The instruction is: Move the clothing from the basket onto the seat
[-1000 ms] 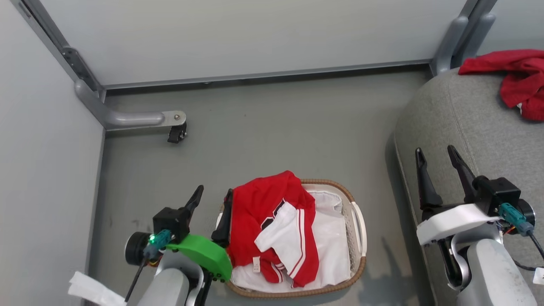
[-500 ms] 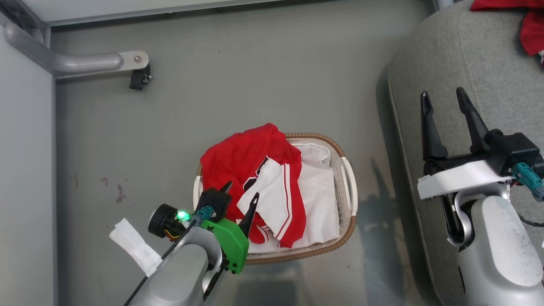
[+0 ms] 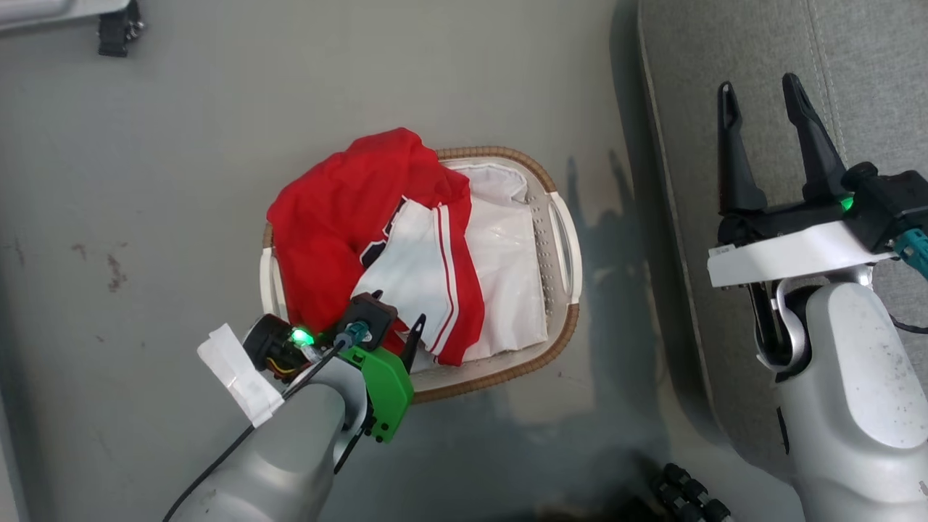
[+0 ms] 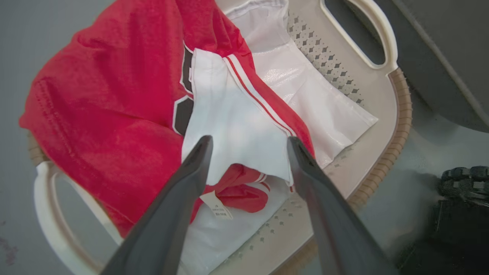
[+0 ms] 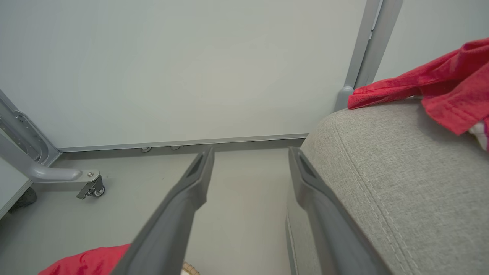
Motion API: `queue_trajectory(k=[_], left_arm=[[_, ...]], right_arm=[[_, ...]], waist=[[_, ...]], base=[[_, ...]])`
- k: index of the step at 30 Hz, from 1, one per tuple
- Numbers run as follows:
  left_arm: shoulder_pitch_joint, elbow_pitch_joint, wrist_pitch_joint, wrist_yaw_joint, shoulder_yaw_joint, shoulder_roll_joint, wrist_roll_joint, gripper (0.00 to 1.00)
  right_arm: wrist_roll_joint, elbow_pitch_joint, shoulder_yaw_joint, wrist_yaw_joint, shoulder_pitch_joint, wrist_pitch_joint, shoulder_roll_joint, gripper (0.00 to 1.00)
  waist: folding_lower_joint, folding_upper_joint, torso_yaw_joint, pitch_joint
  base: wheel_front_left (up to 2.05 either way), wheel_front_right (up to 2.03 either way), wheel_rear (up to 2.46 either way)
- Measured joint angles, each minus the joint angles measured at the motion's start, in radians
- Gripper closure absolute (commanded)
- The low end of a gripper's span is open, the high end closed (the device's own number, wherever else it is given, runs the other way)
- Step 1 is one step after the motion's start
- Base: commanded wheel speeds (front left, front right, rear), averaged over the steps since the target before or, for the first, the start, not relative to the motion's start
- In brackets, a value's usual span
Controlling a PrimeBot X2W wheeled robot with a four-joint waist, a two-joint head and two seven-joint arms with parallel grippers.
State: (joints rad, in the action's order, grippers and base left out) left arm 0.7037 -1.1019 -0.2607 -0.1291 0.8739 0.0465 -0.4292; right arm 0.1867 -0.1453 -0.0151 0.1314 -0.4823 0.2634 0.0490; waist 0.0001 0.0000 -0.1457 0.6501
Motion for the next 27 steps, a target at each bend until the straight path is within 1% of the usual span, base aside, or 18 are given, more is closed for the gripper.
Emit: queue_trajectory(k=[1, 6, 12, 16, 21, 26, 27], left_arm=[[0.019, -0.026, 0.000, 0.000, 0.014, 0.000, 0.000, 0.00], [0.070, -0.090, 0.003, 0.001, 0.020, 0.000, -0.008, 0.00], [0.123, -0.141, 0.004, 0.024, 0.023, 0.002, -0.008, 0.00], [0.148, -0.160, 0.008, 0.045, 0.018, 0.003, -0.010, 0.00], [0.159, -0.170, 0.043, 0.064, 0.012, 0.007, -0.021, 0.00], [0.160, -0.178, 0.068, 0.069, 0.012, 0.014, -0.033, 0.00], [0.160, -0.179, 0.072, 0.072, 0.012, 0.014, -0.035, 0.32]], right_arm=[[0.010, 0.008, 0.003, 0.000, -0.013, 0.000, 0.000, 0.00], [0.026, 0.036, 0.011, 0.000, -0.037, 0.000, 0.000, 0.00], [0.034, 0.065, 0.012, 0.000, -0.061, 0.000, 0.000, 0.00], [0.035, 0.075, 0.015, 0.000, -0.069, 0.000, 0.000, 0.00], [0.044, 0.087, 0.025, 0.000, -0.080, 0.000, 0.000, 0.00], [0.051, 0.092, 0.029, 0.000, -0.081, 0.000, 0.000, 0.00], [0.051, 0.093, 0.029, 0.000, -0.081, 0.000, 0.000, 0.00]], waist=[[0.0000, 0.0000, -0.013, 0.033], [0.0000, 0.0000, -0.042, 0.103], [0.0001, 0.0000, -0.071, 0.180], [0.0000, 0.0000, -0.086, 0.221], [0.0000, 0.0000, -0.101, 0.255], [0.0000, 0.0000, -0.116, 0.272], [0.0000, 0.0000, -0.118, 0.274]], base=[[0.00, 0.00, 0.00], [0.00, 0.00, 0.00], [0.00, 0.00, 0.00], [0.00, 0.00, 0.00], [0.00, 0.00, 0.00], [0.00, 0.00, 0.00], [0.00, 0.00, 0.00]])
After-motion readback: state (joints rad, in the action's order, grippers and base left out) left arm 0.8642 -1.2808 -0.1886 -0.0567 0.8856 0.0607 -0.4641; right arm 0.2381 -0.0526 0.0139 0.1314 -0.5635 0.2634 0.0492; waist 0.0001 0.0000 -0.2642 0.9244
